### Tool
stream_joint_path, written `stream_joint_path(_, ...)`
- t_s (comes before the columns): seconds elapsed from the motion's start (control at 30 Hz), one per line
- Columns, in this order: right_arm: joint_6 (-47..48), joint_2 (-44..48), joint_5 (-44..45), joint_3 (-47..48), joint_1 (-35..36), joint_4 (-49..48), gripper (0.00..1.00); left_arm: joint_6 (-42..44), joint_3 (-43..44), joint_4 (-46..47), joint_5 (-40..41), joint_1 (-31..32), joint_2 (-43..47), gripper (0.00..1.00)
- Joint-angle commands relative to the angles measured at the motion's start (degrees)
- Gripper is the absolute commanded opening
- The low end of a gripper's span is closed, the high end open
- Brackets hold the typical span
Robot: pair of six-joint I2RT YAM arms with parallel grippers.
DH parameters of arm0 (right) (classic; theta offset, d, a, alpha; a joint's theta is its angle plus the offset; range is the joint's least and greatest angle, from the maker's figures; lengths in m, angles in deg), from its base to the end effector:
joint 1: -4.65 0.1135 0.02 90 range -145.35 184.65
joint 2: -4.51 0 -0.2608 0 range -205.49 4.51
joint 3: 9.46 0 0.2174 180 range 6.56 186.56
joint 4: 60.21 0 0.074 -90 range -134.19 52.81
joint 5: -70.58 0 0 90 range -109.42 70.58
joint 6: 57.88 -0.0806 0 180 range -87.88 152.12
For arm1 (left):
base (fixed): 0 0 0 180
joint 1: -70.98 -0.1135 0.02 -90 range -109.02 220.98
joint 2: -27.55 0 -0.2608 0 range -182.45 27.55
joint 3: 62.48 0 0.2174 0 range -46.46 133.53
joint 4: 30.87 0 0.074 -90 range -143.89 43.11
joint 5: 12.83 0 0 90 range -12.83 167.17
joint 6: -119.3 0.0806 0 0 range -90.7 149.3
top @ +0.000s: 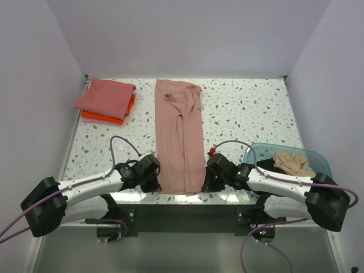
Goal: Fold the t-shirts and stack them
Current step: Fold the tshirt
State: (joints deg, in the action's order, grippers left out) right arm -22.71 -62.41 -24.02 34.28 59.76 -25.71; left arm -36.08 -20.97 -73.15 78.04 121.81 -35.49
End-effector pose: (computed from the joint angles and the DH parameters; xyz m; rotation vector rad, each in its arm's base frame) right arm 0.1092 0.1679 0.1374 -0.0393 2.7914 0.7267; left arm 0.1097 -0.1327 0.1275 -0.3641 2.8129 -0.5488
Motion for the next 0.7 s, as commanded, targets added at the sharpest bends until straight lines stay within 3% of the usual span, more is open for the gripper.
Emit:
stream_joint_path(0.0,3.76,3.45,5.30,6.28,0.00,5.40,0.00,0.78,5.24,-5.38,4.93,0.32,0.12,0.00)
stream_joint_path(0.23,9.30,-1.81,7.24,14.81,-6.41,5.44,0.00,3.32,17.21,-9.86,11.79,-4.14,-6.02,0.00)
stream_joint_path(0.43,14.57,-9.26,10.49,25.52,-12.65,2.44,0.00,10.26,25.38,-4.59,9.50,-13.72,-12.35,0.00)
stream_joint_path(0.67,19.84,-22.26,8.91,41.33,-17.84,3.14,0.00,16.95,39.17,-2.92,6.97,-20.06,-25.35,0.00)
